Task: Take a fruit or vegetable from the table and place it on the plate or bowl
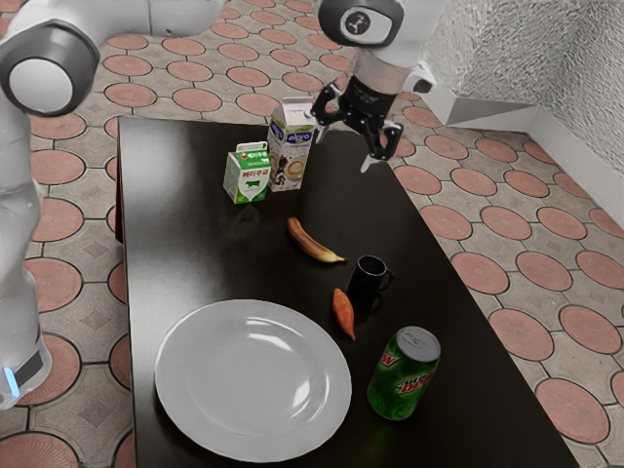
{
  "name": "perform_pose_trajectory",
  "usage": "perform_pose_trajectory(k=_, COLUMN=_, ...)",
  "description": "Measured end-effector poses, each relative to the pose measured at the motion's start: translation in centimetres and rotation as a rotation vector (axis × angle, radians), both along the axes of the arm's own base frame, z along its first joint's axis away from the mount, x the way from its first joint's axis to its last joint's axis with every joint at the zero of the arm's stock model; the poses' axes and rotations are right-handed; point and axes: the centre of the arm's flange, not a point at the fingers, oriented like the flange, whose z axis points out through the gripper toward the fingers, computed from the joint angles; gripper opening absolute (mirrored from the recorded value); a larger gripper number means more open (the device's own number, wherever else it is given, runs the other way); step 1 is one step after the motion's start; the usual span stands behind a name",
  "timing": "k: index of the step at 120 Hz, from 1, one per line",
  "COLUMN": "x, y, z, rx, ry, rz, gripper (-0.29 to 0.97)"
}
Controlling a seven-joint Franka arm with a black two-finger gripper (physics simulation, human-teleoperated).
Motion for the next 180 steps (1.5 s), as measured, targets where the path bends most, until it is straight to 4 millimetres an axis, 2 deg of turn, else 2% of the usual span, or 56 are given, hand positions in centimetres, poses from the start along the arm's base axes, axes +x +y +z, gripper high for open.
perform_pose_trajectory(k=7, x=-0.7, y=2.4, z=-1.3, rx=0.012, ry=-0.003, rz=0.122, gripper=0.68)
perform_pose_trajectory(k=26, x=-1.3, y=8.1, z=-2.6, rx=0.019, ry=-0.04, rz=0.435, gripper=0.68)
perform_pose_trajectory(k=33, x=-1.2, y=9.3, z=-2.9, rx=0.013, ry=-0.052, rz=0.527, gripper=0.68)
perform_pose_trajectory(k=42, x=0.0, y=10.6, z=-4.8, rx=0.002, ry=-0.046, rz=0.629, gripper=0.68)
perform_pose_trajectory(k=49, x=0.8, y=10.4, z=-5.7, rx=-0.019, ry=-0.053, rz=0.685, gripper=0.68)
perform_pose_trajectory(k=53, x=1.2, y=9.4, z=-5.9, rx=-0.031, ry=-0.06, rz=0.697, gripper=0.68)
perform_pose_trajectory(k=58, x=1.4, y=7.1, z=-6.4, rx=-0.045, ry=-0.058, rz=0.694, gripper=0.68)
perform_pose_trajectory(k=71, x=0.5, y=-0.9, z=-8.0, rx=-0.085, ry=-0.03, rz=0.646, gripper=0.68)
perform_pose_trajectory(k=99, x=-1.4, y=-17.0, z=-8.7, rx=-0.113, ry=-0.031, rz=0.493, gripper=0.68)
perform_pose_trajectory(k=107, x=-2.2, y=-19.6, z=-8.3, rx=-0.118, ry=-0.042, rz=0.465, gripper=0.68)
perform_pose_trajectory(k=116, x=-2.2, y=-20.1, z=-6.6, rx=-0.122, ry=-0.084, rz=0.451, gripper=0.68)
perform_pose_trajectory(k=128, x=-1.4, y=-18.2, z=-5.9, rx=-0.116, ry=-0.11, rz=0.471, gripper=0.68)
perform_pose_trajectory(k=142, x=0.2, y=-13.1, z=-5.9, rx=-0.105, ry=-0.121, rz=0.55, gripper=0.68)
perform_pose_trajectory(k=162, x=2.0, y=-2.3, z=-6.2, rx=-0.093, ry=-0.127, rz=0.733, gripper=0.68)
perform_pose_trajectory(k=180, x=1.6, y=8.3, z=-8.7, rx=-0.079, ry=-0.118, rz=0.914, gripper=0.68)
